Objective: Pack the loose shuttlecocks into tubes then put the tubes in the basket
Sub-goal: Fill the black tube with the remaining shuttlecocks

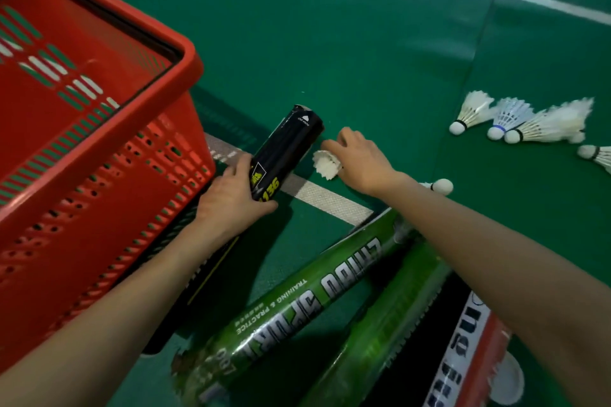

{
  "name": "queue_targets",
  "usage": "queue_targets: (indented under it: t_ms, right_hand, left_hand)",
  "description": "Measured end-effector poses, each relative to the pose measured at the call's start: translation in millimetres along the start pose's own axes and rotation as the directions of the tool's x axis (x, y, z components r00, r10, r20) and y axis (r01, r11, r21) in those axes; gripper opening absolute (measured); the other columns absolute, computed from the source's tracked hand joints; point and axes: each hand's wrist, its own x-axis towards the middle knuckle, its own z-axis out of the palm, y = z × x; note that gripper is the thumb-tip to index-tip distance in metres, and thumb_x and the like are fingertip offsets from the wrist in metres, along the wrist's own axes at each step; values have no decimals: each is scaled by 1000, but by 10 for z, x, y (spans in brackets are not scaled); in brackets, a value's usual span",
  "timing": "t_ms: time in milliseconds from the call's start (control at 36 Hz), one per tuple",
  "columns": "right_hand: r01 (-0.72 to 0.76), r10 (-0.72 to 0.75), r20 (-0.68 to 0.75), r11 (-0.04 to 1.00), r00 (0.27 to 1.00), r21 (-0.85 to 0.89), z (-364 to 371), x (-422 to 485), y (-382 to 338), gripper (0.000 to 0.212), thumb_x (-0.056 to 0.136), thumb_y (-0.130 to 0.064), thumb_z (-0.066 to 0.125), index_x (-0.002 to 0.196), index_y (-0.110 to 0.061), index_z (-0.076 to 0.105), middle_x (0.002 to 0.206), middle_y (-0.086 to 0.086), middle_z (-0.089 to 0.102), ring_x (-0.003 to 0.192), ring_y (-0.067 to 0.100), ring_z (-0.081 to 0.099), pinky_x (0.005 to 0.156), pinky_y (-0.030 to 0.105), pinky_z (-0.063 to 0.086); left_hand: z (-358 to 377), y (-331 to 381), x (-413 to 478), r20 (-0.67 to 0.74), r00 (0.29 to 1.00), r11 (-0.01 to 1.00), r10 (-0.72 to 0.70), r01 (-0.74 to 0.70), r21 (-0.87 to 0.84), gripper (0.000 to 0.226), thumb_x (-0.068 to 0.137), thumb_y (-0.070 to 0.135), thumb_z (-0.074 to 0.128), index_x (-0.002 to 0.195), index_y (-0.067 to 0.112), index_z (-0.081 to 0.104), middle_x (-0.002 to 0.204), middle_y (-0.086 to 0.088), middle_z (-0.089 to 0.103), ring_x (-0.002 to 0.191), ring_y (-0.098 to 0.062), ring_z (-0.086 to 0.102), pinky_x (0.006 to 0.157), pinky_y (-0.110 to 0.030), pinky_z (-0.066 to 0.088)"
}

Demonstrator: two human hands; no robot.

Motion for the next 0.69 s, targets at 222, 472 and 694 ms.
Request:
queue_targets:
  t_ms: [222,472,694]
  right_hand:
    - [-339,441,-92,793,893,506,-272,-355,348,49,83,-20,69,121,-12,40,117,6,47,94,19,50,73,31,39]
    - [-111,720,-63,192,691,975,-721,-1041,861,36,87,-21,65,117,-32,48,127,4,40,110,21,56,84,34,56]
    - [-146,654,-54,248,754,958,-941,-1514,975,28,95,-26,54,120,-38,51,129,5,47,102,9,54,82,23,46]
  left_hand:
    - [62,213,-73,20,995,995,96,-97,29,94,71,50,74,143,27,18,132,-7,48,111,-31,53,86,-45,50]
    - [134,752,-271,55,930,926,363,-367,88,93,71,46,73,144,28,18,123,-6,51,107,-26,51,86,-40,49]
    - [213,1321,-430,-2,842,838,540,-538,92,90,73,44,71,145,28,20,120,-2,51,107,-25,50,87,-37,46]
